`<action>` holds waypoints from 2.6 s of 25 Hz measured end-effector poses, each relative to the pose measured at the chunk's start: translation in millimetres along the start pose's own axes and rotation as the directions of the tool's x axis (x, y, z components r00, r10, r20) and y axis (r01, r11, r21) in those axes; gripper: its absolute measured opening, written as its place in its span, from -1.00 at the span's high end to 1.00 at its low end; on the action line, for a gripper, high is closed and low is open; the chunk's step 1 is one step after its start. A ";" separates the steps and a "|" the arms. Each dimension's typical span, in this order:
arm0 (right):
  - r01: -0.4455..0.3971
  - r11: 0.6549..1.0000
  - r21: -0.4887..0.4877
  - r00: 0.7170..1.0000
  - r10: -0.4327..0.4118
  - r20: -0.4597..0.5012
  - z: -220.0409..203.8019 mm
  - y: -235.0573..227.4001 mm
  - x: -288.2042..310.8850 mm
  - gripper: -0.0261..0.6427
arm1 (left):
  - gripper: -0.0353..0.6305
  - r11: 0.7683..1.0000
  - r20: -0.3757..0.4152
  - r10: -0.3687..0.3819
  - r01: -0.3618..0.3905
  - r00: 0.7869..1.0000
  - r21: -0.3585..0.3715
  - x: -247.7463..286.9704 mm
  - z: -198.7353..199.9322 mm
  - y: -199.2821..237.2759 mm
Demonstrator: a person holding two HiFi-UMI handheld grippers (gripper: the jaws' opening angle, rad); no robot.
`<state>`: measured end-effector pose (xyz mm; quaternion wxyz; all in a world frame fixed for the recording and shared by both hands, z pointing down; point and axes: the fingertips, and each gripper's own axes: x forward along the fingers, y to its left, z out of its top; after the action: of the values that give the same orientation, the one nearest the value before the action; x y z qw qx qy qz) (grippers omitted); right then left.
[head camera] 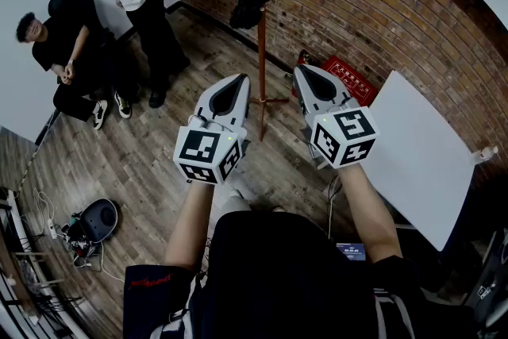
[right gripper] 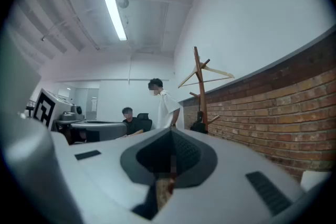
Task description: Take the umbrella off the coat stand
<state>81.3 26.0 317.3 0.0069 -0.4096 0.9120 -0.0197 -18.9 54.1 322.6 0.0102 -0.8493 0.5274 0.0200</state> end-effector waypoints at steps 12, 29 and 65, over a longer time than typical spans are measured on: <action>-0.018 0.999 0.036 1.000 0.018 0.000 -5.6 -0.2 -6.1 0.84 | 0.84 1.000 -0.014 0.005 -0.005 1.000 -0.010 0.2 -6.8 -8.0; -0.039 0.996 0.083 0.999 0.039 0.006 -10.7 -16.5 -5.7 0.84 | 0.84 0.999 -0.023 0.047 -0.047 0.999 -0.016 7.7 -9.8 -10.4; 0.005 0.996 0.084 1.000 -0.003 -0.028 -8.3 -100.9 186.7 0.84 | 0.84 0.998 -0.056 0.005 -0.008 0.998 -0.064 160.0 -25.9 133.1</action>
<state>32.4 -180.2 330.5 0.0114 -0.4105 0.9095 -0.0641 -66.7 -149.2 341.9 -0.0317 -0.8478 0.5292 0.0131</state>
